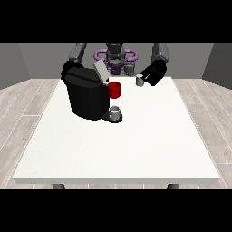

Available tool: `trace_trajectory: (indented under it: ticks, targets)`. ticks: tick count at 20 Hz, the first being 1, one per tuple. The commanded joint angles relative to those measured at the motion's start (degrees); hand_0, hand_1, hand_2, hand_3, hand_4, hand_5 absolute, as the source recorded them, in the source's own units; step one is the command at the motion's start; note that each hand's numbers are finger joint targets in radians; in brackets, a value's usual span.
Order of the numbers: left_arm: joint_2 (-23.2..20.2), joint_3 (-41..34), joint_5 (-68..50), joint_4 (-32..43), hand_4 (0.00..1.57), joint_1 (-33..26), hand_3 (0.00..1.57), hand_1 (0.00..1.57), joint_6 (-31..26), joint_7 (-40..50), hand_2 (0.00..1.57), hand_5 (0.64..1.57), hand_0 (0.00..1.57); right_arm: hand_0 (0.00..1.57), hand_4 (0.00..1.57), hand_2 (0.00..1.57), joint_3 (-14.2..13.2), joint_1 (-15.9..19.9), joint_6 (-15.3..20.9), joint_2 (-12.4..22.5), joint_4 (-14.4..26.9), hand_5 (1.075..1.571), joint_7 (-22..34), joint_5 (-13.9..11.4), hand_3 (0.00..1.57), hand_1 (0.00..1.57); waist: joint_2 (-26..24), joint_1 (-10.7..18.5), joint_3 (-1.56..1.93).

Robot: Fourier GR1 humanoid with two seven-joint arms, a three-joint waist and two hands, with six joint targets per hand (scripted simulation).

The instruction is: Insert the coffee pod into the coffee machine and close the lid

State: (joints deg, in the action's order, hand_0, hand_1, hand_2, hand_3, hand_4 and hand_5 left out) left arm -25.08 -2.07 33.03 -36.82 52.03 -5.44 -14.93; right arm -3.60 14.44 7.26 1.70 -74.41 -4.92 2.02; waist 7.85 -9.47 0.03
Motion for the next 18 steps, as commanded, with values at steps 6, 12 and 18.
trace_trajectory:
  ticks: [6, 12, 18]
  targets:
    - [-0.4, -1.5, 1.1, -0.1, 0.52, 6.3, 1.23, 1.07, -0.8, 6.1, 1.22, 1.571, 1.07, 0.00, 0.49, 0.00, 2.9, 1.5, 1.6, -1.3, -3.5, 1.571, 4.9, -1.5, 0.00, 0.00, -1.5, -4.1, -0.03]
    - [-2.8, -4.4, 0.2, 1.0, 0.48, 9.5, 1.20, 1.24, -1.3, 6.8, 1.26, 1.571, 1.24, 0.00, 0.51, 0.00, 1.6, 2.7, 0.6, 0.5, -5.6, 1.571, 4.8, -0.1, 0.00, 0.00, 2.5, -6.1, -0.02]
    - [-0.9, -3.7, 0.8, -0.2, 0.52, 13.8, 1.27, 1.28, -2.0, 8.5, 1.33, 1.571, 1.28, 0.00, 0.52, 0.00, 2.3, 3.2, 0.7, 0.3, -3.7, 1.571, 1.3, -1.8, 0.00, 0.00, 4.6, -6.1, 0.00]
